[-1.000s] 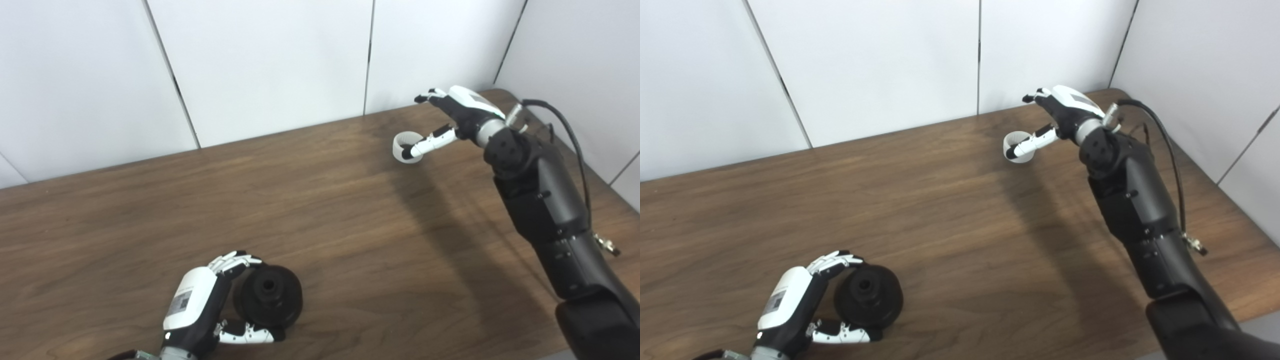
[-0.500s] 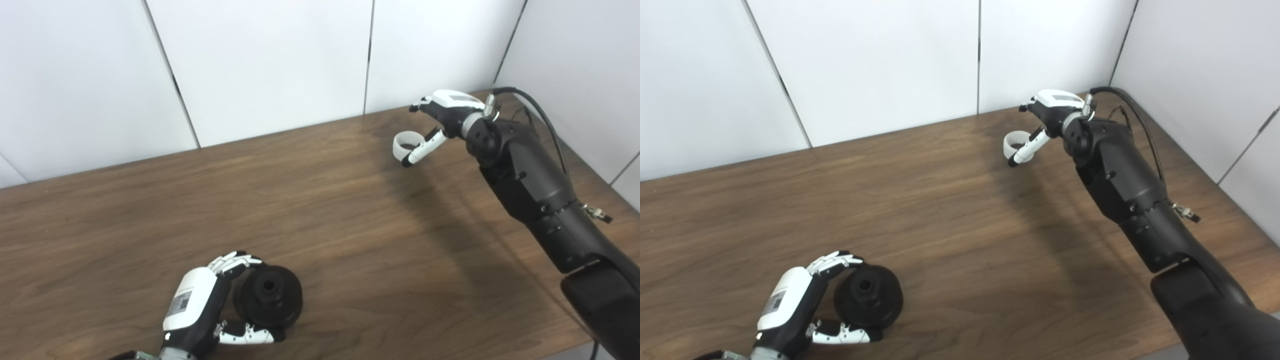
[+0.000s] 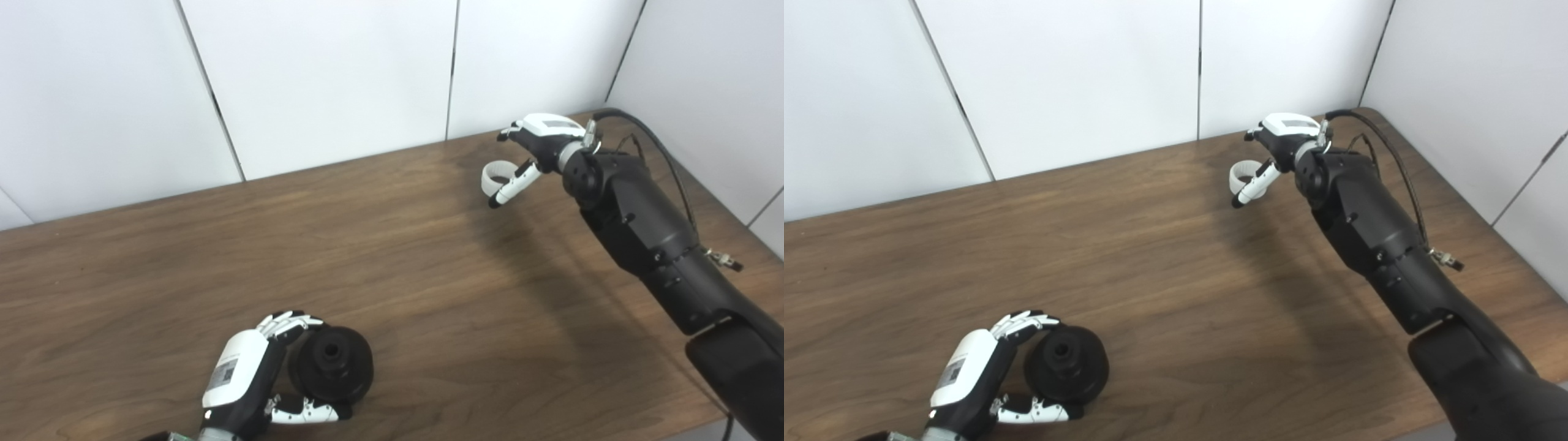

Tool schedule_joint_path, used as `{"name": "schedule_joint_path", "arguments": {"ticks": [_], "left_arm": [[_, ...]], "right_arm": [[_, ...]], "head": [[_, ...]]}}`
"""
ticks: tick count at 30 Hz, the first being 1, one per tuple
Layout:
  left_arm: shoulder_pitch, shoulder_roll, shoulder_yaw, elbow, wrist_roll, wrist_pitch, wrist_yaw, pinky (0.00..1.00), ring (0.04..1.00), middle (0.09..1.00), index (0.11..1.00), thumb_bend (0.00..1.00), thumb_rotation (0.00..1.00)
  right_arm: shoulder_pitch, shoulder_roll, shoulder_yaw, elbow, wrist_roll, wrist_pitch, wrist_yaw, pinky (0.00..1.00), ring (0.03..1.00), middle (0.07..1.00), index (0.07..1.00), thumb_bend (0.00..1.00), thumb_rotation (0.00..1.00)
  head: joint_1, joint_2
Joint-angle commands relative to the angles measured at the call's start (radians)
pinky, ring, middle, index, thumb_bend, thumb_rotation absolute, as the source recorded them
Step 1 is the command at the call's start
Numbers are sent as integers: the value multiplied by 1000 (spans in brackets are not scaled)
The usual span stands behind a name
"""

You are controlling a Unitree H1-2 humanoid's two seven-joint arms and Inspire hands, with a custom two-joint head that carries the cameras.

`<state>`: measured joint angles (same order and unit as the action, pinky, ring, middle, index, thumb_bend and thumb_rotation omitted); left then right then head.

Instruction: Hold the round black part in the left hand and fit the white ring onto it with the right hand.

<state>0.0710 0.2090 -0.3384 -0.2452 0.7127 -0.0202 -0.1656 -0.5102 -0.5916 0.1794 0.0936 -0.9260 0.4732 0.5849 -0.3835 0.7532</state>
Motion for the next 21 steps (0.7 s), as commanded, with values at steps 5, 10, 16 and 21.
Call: {"name": "schedule_joint_path", "arguments": {"ticks": [5,10,16,21], "left_arm": [[8,11,-3,-28,6,6,-13,931,891,800,485,524,51],[8,12,-2,-29,-1,1,-17,951,895,798,485,523,51],[7,10,-5,-32,11,8,-18,925,887,797,485,524,52],[7,8,-4,-31,10,8,-16,921,891,797,485,524,52]], "right_arm": [[-43,-3,-1,5,-18,-5,-30,1000,1000,1000,916,1000,431],[-48,-1,15,22,-29,-5,-36,1000,1000,1000,914,1000,433],[-56,-9,34,49,-23,-5,-48,1000,1000,1000,906,997,427],[-59,-12,39,64,-17,-6,-55,1000,1000,1000,898,984,428]], "head": [[9,6],[9,7],[9,7],[9,7]]}}
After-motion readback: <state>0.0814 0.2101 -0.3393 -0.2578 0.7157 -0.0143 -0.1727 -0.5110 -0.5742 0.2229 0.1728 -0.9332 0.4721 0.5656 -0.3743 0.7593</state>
